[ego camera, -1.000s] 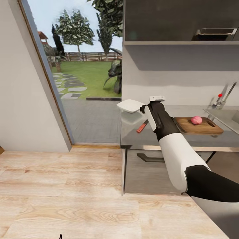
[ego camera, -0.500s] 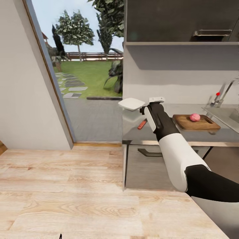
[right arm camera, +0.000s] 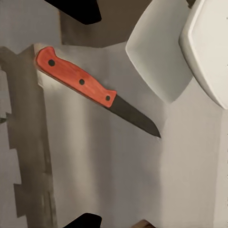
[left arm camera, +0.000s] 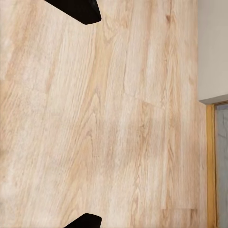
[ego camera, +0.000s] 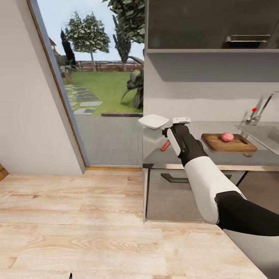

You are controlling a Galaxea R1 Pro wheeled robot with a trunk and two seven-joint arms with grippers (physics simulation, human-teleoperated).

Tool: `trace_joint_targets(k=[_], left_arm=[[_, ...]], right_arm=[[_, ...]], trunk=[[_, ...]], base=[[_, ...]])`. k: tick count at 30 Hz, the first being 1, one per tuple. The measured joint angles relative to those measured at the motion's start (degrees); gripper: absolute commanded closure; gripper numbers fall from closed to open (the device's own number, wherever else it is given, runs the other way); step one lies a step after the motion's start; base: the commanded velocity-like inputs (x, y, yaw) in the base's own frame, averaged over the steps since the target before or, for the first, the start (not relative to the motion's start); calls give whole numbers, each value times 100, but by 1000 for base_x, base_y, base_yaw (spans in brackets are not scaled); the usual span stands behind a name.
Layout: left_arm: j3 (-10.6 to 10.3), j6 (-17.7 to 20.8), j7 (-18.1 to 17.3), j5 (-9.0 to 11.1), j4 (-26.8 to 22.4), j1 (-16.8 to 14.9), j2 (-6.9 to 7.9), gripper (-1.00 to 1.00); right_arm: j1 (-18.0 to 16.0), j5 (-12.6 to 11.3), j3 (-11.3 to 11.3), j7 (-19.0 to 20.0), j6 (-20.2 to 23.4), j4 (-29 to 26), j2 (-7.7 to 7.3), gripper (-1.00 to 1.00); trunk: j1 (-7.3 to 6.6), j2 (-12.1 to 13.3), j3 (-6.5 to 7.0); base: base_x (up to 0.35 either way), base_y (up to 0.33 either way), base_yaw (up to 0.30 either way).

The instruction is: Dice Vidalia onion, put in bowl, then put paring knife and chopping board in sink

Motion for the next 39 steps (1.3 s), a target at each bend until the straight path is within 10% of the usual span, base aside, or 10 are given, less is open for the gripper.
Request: trace_joint_targets(k=[39], left_arm=[[0,0,0,1,4,0,0,-100]], right_arm=[[0,10,-5,-1,-494,471,0,-100]], trunk=[[0,0,0]], base=[[0,0,0]])
